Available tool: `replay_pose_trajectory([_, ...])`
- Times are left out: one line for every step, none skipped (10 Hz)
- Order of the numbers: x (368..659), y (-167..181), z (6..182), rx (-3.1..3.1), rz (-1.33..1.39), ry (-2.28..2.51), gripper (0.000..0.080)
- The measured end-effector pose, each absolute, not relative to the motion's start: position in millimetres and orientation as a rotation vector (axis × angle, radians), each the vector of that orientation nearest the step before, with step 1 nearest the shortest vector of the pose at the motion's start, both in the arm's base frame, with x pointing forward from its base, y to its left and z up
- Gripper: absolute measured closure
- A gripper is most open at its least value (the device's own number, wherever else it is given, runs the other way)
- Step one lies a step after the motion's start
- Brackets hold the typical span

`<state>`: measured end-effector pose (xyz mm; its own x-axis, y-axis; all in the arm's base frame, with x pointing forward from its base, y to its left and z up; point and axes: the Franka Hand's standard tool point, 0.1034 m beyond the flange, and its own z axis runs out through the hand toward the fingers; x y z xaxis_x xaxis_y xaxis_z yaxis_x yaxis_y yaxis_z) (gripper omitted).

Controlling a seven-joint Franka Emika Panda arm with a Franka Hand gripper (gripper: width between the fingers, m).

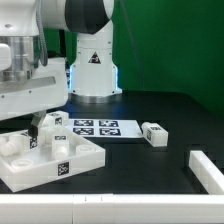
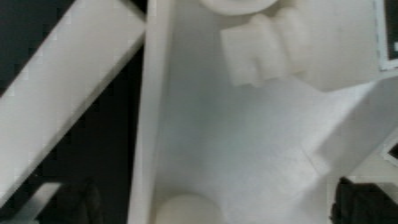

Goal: Assemble square table

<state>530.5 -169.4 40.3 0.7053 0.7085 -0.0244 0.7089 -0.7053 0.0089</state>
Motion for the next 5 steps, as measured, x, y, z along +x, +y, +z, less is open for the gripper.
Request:
replay_pose_trajectory([532.7, -171.9, 35.1, 2.886, -0.032, 1.194, 0.015])
replay_pose_trajectory([533.8, -169.0, 30.6, 2.887, -0.028, 1.186, 0.015])
replay_pose_trajectory([532.4, -170.0, 26.3, 2.886, -0.031, 1.185, 0.015])
replay_pose_trajectory([530.9, -171.2, 21.4, 2.892, -0.04, 1.182, 0.015])
replay_pose_trajectory([530.3, -168.1, 15.6, 2.896, -0.048, 1.179, 0.015])
